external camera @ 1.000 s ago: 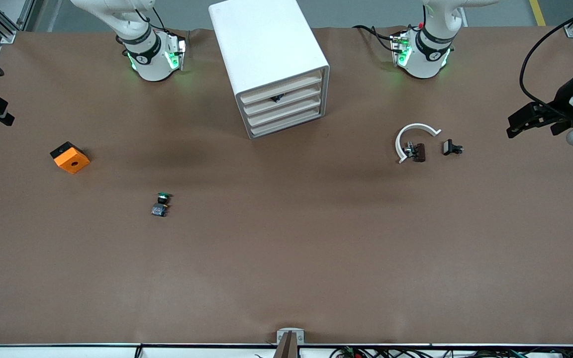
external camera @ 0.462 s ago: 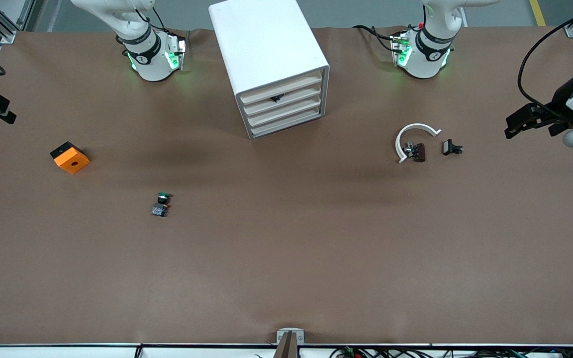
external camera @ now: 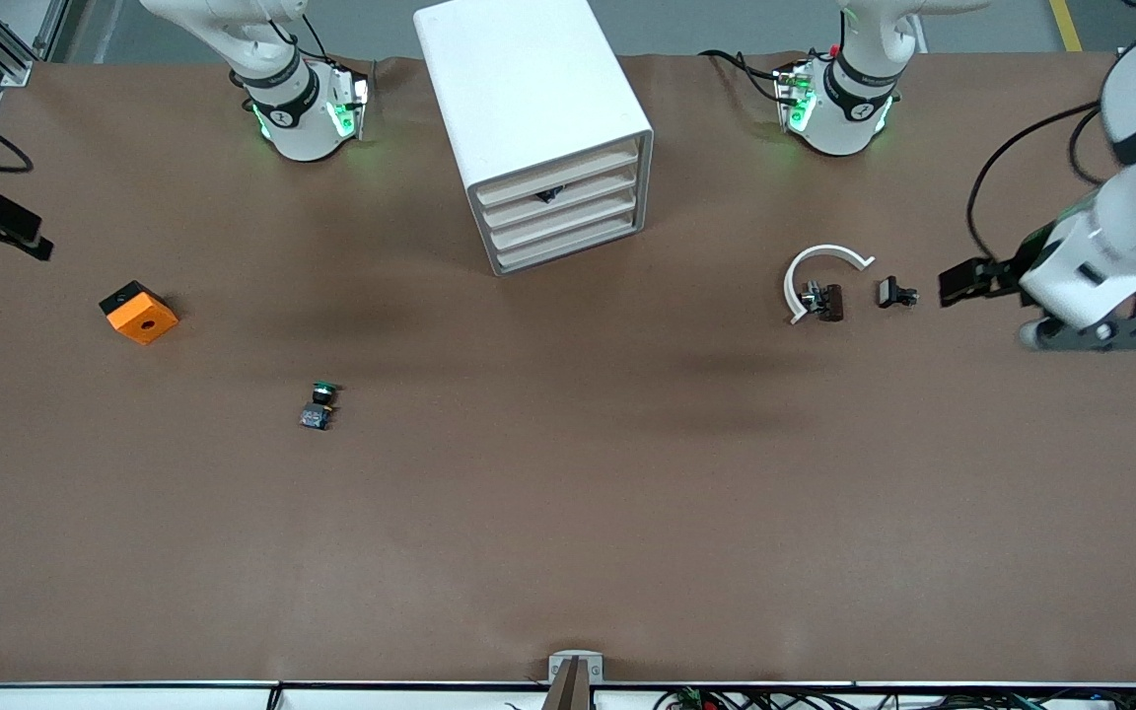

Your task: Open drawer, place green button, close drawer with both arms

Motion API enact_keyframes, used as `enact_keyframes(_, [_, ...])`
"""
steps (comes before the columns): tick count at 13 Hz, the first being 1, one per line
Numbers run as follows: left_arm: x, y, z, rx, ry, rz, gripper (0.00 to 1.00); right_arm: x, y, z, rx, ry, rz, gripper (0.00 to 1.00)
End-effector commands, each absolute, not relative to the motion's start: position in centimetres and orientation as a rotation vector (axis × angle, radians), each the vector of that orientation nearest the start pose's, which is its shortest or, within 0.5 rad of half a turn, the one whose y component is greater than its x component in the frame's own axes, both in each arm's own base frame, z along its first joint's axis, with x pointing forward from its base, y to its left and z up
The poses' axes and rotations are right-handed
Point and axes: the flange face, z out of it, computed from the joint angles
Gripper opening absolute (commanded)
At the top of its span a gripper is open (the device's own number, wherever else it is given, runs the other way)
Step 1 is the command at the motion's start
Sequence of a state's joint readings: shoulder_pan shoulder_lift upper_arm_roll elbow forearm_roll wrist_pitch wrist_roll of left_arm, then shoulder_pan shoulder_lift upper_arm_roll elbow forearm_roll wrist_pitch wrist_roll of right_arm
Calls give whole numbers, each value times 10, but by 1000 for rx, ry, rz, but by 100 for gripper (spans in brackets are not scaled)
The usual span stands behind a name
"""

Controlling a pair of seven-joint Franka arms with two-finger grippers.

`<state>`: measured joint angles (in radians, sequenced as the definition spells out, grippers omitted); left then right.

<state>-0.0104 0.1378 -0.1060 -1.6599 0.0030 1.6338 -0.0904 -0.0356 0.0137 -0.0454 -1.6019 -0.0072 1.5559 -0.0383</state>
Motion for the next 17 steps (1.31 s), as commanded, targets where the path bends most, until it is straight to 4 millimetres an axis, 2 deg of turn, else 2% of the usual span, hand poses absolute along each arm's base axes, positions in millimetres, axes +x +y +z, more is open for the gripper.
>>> enact_keyframes(1, [598,-79,464,-3127,78,362,100,603,-51,557,-3148,37,168,100])
enact_keyframes(3, [599,-94,426,-3114,87,467,100,604,-53,557,-3156,-58,164,100])
enact_keyframes(5, [594,-109,383,-3085,59,591,100,608,-47,552,-3151,-31,142,100])
enact_keyframes(7, [593,-124,343,-3053,-4,695,100,607,-36,518,-3129,138,168,100])
enact_keyframes(9, [588,-152,316,-3012,-129,743,100,603,-4,485,-3123,203,171,100])
enact_keyframes(10, [584,-172,305,-2981,-208,761,100,601,11,461,-3121,296,141,100])
enact_keyframes(11, [580,-189,294,-2949,-287,768,100,598,29,443,-3121,318,105,100])
enact_keyframes(12, [581,-201,284,-2921,-389,774,100,597,39,424,-3120,310,65,100])
enact_keyframes(14, [575,-226,259,-2848,-623,856,100,592,50,386,-3112,339,-31,100])
enact_keyframes(17, [569,-247,241,-2651,-1051,948,100,589,54,326,-3102,408,-85,100])
